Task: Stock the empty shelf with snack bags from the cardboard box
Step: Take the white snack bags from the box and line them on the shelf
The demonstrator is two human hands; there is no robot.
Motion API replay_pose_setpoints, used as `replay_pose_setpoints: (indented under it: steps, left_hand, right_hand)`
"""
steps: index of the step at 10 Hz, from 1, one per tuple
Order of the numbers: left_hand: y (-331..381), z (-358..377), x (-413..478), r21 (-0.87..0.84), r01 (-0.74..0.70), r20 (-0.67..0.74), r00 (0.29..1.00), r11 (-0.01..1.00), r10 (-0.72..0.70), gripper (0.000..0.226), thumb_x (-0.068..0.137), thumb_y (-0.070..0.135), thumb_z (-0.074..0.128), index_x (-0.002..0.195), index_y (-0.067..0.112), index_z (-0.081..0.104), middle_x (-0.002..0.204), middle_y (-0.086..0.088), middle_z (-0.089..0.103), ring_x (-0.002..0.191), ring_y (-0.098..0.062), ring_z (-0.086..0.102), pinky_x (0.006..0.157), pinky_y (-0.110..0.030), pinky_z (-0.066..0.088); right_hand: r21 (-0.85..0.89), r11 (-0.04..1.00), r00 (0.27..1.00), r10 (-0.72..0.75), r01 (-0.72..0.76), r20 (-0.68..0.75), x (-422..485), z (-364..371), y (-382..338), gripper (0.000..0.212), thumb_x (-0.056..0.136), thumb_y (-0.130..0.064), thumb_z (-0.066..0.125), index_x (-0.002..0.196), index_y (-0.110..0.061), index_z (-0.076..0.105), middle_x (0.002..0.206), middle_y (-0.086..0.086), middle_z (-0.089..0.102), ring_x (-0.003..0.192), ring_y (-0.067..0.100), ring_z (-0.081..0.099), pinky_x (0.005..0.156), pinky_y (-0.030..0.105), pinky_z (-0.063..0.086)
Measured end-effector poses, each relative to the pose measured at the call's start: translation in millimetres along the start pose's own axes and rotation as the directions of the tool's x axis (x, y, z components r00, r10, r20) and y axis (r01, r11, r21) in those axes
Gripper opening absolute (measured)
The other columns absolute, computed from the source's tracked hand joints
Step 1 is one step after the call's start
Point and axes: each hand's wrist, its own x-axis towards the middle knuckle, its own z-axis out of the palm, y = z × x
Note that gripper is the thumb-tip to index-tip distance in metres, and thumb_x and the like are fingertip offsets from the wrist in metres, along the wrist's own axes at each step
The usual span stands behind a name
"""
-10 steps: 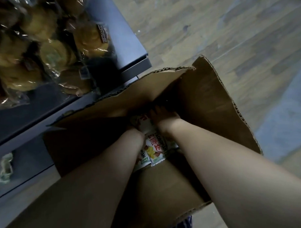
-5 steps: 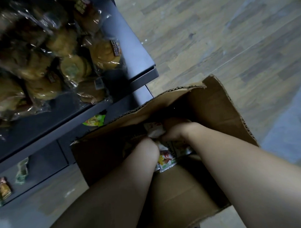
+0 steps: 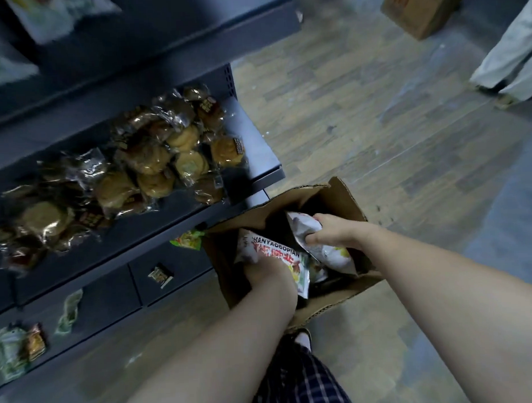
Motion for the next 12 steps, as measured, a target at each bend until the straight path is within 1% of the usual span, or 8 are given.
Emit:
replay_pose_setpoints:
  steps: [1, 2, 3, 4, 7, 9, 11, 12]
  left_hand:
    - [-6.3, -20.3, -33.0, 0.133, -0.222, -0.026, 0.973, 0.966, 0.228, 0.050, 0.101, 0.023, 0.030, 0.149, 0.012, 0.019, 0.151, -0.006, 0.029, 0.138, -0.022, 0.027, 0.098, -0.018, 0.041]
    - [8.9, -26.9, -57.9, -0.399, -0.106, -0.071, 0.994, 0.911, 0.084, 0.043, 0.101, 0.023, 0.038, 0.141, 0.008, 0.036, 0.137, -0.018, 0.047, 0.123, -0.032, 0.050, 0.072, -0.025, 0.046]
    - [21.0, -52.6, -83.9, -0.534, -0.257, -0.055, 0.961, 0.805, 0.270, 0.037, 0.097, 0.021, 0.050, 0.131, 0.006, 0.049, 0.124, -0.015, 0.059, 0.111, -0.034, 0.058, 0.092, -0.036, 0.048]
    - [35.7, -69.5, -98.2, -0.674, -0.229, 0.101, 0.913, 0.702, 0.395, 0.030, 0.096, 0.028, 0.053, 0.120, 0.012, 0.058, 0.107, -0.011, 0.068, 0.091, -0.028, 0.067, 0.076, -0.039, 0.057]
    - [89.3, -108.7, -155.7, -0.633, -0.203, 0.337, 0.797, 0.747, 0.502, 0.054, 0.095, 0.056, 0.036, 0.099, 0.014, 0.069, 0.079, -0.008, 0.075, 0.081, -0.027, 0.067, 0.074, -0.036, 0.053]
    - [121.4, -117.4, -189.3, -0.482, -0.568, 0.029, 0.750, 0.667, 0.660, 0.071, 0.085, 0.072, 0.032, 0.143, 0.031, 0.032, 0.145, -0.005, 0.044, 0.128, -0.027, 0.046, 0.111, -0.042, 0.032]
    - [137.0, -146.6, -189.7, -0.362, -0.766, -0.144, 0.609, 0.531, 0.780, 0.042, 0.102, 0.036, 0.026, 0.139, 0.026, 0.043, 0.143, -0.004, 0.045, 0.129, -0.027, 0.044, 0.111, -0.042, 0.033]
    - [146.8, -157.4, -200.5, -0.494, -0.592, 0.055, 0.710, 0.637, 0.702, 0.043, 0.099, 0.041, 0.037, 0.124, 0.013, 0.056, 0.125, -0.008, 0.060, 0.110, -0.025, 0.058, 0.102, -0.038, 0.044]
  right_hand:
    - [0.050, 0.998, 0.999, -0.038, 0.037, 0.007, -29.6, -14.2, -12.6, 0.037, 0.073, -0.030, 0.066, 0.101, -0.014, 0.050, 0.097, 0.004, 0.055, 0.087, 0.019, 0.052, 0.071, 0.031, 0.040]
    - [0.089, 0.995, 0.998, -0.053, 0.051, 0.029, -52.0, -29.2, -21.9, 0.034, 0.082, -0.026, 0.064, 0.110, -0.013, 0.050, 0.099, 0.004, 0.055, 0.087, 0.018, 0.051, 0.071, 0.030, 0.039]
    - [0.139, 0.986, 0.994, -0.098, 0.092, 0.038, -76.3, -42.2, -32.6, 0.053, 0.073, -0.038, 0.063, 0.121, -0.019, 0.051, 0.115, 0.008, 0.059, 0.099, 0.021, 0.056, 0.083, 0.037, 0.044]
    - [0.356, 0.924, 0.986, -0.163, 0.139, 0.036, -95.9, -52.8, -45.1, 0.045, 0.083, -0.038, 0.065, 0.122, -0.020, 0.055, 0.117, 0.010, 0.067, 0.106, 0.029, 0.065, 0.098, 0.049, 0.049]
    - [0.639, 0.725, 0.961, -0.259, 0.258, -0.095, -150.8, -69.8, -106.9, 0.071, 0.078, -0.072, 0.054, 0.121, -0.015, 0.063, 0.115, 0.010, 0.070, 0.111, 0.029, 0.064, 0.104, 0.047, 0.043]
    - [0.693, 0.626, 0.931, -0.291, 0.358, -0.219, -169.5, -57.4, -149.2, 0.087, 0.066, -0.090, 0.040, 0.122, -0.028, 0.062, 0.114, 0.007, 0.070, 0.106, 0.026, 0.066, 0.100, 0.043, 0.048]
    - [0.639, 0.610, 0.881, -0.374, 0.469, -0.290, -184.6, -60.5, -162.7, 0.043, 0.096, -0.055, 0.037, 0.126, -0.028, 0.053, 0.116, 0.002, 0.065, 0.105, 0.022, 0.062, 0.095, 0.038, 0.048]
    - [0.614, 0.587, 0.848, -0.402, 0.528, -0.345, -185.1, -66.2, -164.0, 0.049, 0.092, -0.055, 0.044, 0.135, -0.032, 0.046, 0.126, 0.001, 0.061, 0.109, 0.020, 0.062, 0.092, 0.038, 0.050]
